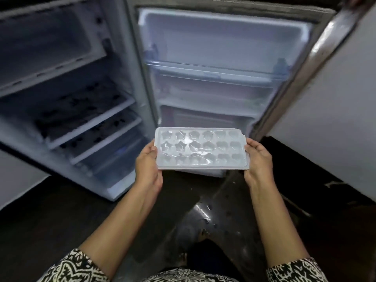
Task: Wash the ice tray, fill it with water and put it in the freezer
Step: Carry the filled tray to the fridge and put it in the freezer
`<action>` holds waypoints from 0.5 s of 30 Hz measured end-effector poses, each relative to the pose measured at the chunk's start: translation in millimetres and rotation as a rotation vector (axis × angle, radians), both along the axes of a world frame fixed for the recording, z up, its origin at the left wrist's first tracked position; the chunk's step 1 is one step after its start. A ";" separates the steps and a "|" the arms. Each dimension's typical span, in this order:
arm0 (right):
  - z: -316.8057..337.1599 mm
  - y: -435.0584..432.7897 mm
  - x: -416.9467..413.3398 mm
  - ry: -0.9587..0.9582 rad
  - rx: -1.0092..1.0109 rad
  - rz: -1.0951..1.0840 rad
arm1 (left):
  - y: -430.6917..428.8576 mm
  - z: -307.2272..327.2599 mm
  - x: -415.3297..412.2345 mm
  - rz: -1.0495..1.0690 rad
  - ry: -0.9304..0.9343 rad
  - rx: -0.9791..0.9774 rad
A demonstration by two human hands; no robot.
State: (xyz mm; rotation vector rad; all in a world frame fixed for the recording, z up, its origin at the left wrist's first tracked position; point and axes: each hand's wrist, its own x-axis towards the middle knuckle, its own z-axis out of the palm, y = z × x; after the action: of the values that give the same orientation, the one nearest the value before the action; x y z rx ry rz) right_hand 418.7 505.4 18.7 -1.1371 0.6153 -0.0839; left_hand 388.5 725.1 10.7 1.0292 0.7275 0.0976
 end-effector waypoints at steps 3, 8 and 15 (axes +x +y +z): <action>0.1 44.9 26.7 -0.009 -0.005 0.123 | 37.1 4.0 -6.0 0.135 -0.003 0.011; 2.7 112.4 57.7 -0.001 -0.015 0.315 | 88.7 4.5 -10.2 0.318 0.010 0.020; 1.1 188.5 109.5 0.023 0.005 0.526 | 137.2 5.0 3.2 0.550 0.008 0.018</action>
State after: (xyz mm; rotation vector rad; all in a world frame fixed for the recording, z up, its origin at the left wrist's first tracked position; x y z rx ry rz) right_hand 528.3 693.8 19.8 -1.2633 0.3207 0.3818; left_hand 391.6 862.3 15.7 0.8234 1.0032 0.5755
